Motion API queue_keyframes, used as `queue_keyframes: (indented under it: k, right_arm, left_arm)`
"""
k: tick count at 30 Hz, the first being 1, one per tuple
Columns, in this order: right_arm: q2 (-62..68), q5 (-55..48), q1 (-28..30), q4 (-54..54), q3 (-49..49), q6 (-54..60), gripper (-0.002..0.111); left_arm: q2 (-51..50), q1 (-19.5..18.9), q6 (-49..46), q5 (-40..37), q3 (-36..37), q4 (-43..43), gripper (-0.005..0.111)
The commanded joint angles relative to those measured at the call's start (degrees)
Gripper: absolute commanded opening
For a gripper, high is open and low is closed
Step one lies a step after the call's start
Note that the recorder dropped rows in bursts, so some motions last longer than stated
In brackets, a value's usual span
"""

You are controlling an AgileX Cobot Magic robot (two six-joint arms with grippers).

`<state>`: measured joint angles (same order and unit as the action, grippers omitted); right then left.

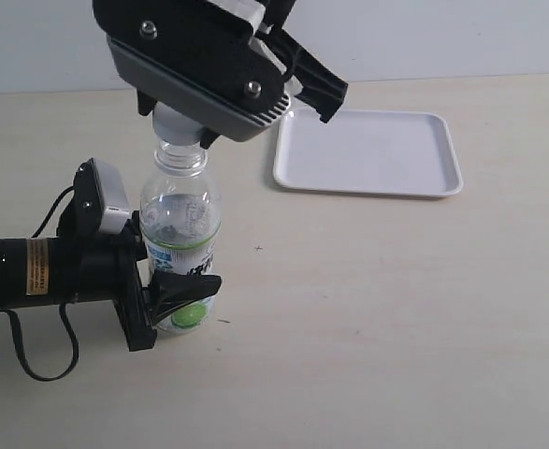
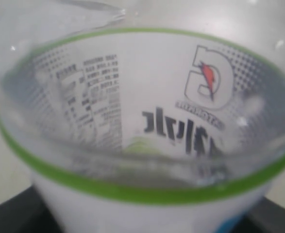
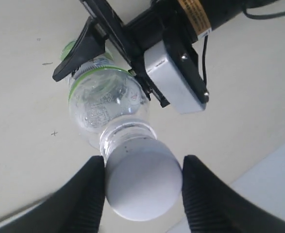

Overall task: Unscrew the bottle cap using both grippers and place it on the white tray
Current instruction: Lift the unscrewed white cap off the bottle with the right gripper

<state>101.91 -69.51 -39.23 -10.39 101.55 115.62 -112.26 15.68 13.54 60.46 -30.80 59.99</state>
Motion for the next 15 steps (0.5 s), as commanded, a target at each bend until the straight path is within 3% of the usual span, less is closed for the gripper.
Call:
queue_keyframes:
  k: [1,7,11,15]
  right_arm:
    - [-4.83,-0.45,-0.12,4.75,0.13,-22.03,0.000]
    - [-7.35,-0.45,1.67,19.92,-0.02,-62.63,0.000]
    - [-7.14,-0.45,8.41,19.42,-0.89,-76.10,0.000]
    - [-7.03,-0.45,15.99,12.39,-4.51,-79.93,0.000]
  left_arm:
    - [0.29,0.44,0.17,1.97,0.00,-4.11,0.000]
    - [-0.90,0.44,-0.36,5.69,0.00,-5.34,0.000]
    - [-1.21,0.44,-1.39,6.76,0.12,-5.21,0.000]
    - [-1.27,0.44,-1.49,6.88,0.52,-5.21,0.000]
